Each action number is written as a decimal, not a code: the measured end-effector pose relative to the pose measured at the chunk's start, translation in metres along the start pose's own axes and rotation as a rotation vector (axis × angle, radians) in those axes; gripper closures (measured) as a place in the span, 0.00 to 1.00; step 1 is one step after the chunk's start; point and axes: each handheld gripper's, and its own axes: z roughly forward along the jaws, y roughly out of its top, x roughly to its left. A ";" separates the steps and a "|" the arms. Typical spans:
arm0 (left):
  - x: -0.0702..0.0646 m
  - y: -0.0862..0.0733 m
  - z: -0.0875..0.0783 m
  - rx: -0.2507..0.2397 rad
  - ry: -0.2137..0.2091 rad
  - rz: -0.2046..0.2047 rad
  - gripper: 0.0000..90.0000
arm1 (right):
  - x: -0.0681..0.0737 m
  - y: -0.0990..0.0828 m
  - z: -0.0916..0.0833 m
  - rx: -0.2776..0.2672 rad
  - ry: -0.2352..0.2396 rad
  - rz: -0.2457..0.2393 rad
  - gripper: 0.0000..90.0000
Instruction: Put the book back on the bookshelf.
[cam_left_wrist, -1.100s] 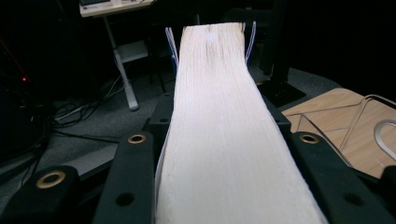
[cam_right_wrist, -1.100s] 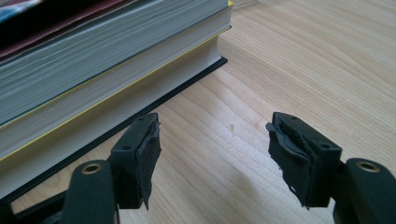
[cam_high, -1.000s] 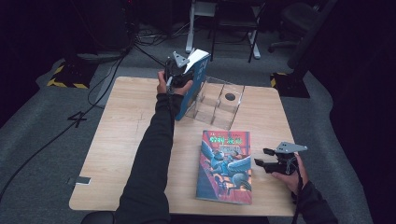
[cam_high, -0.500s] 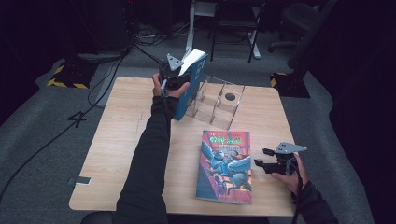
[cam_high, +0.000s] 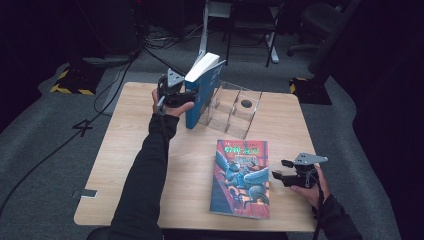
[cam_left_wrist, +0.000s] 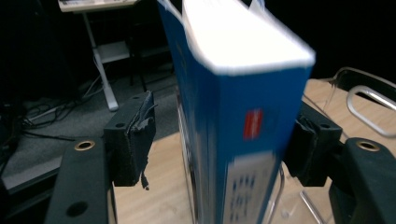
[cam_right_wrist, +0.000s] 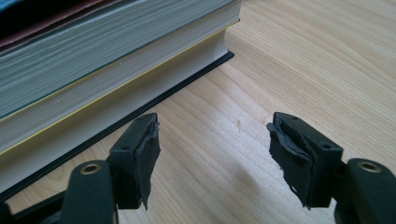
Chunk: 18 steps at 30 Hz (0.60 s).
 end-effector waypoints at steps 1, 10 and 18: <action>0.001 -0.004 -0.002 0.005 -0.007 0.002 0.36 | 0.000 0.000 0.000 0.000 0.000 0.000 0.37; 0.007 -0.034 -0.013 0.064 -0.028 0.004 0.33 | 0.001 0.000 0.002 0.011 0.003 -0.004 0.37; 0.003 -0.054 -0.026 0.094 -0.064 0.018 0.30 | 0.002 0.000 0.002 0.013 0.003 -0.005 0.37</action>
